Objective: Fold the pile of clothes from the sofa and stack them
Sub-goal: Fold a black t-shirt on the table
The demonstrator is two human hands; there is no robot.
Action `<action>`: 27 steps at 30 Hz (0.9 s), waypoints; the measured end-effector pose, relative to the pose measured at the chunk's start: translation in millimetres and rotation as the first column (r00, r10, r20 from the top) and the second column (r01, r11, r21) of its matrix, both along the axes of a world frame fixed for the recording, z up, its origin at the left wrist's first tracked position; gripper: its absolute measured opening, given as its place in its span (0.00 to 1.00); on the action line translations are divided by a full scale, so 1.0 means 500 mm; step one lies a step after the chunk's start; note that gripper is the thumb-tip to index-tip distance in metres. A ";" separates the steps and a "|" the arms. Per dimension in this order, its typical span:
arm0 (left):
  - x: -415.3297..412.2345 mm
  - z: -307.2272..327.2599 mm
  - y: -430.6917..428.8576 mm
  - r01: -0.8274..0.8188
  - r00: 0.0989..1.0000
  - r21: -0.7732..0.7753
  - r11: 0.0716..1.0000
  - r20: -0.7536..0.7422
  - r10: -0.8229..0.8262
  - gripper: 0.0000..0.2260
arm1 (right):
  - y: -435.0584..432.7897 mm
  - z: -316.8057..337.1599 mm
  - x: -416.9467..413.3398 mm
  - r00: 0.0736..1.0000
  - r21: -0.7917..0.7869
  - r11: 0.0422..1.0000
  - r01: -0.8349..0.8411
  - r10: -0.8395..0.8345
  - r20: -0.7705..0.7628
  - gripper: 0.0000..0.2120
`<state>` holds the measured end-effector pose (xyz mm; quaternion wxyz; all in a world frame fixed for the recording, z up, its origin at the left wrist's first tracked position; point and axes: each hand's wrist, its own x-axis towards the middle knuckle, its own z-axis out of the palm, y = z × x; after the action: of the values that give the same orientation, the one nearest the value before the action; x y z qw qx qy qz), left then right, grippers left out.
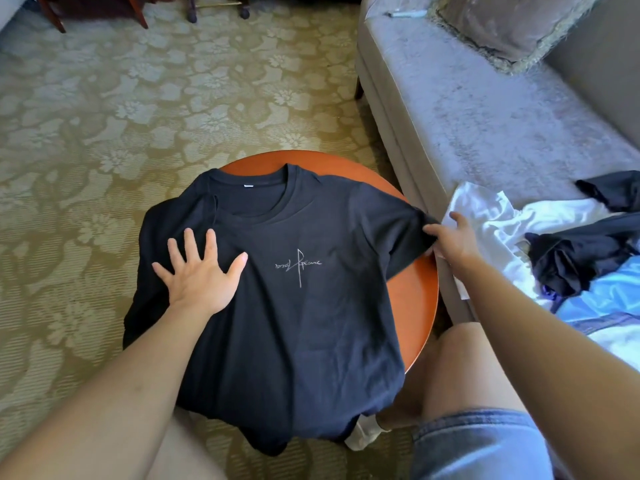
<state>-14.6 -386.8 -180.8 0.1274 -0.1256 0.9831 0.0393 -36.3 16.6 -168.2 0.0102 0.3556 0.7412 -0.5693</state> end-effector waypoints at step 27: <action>0.016 0.003 0.055 -0.043 0.999 0.000 0.999 -0.027 0.043 0.36 | -0.063 0.041 -0.009 0.938 0.445 0.857 -0.258 0.333 -0.097 0.23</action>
<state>-6.7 -359.4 -179.1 0.1135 -0.1462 0.9818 0.0433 -41.0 -15.0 -147.5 -0.0437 0.1807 0.8913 -0.4135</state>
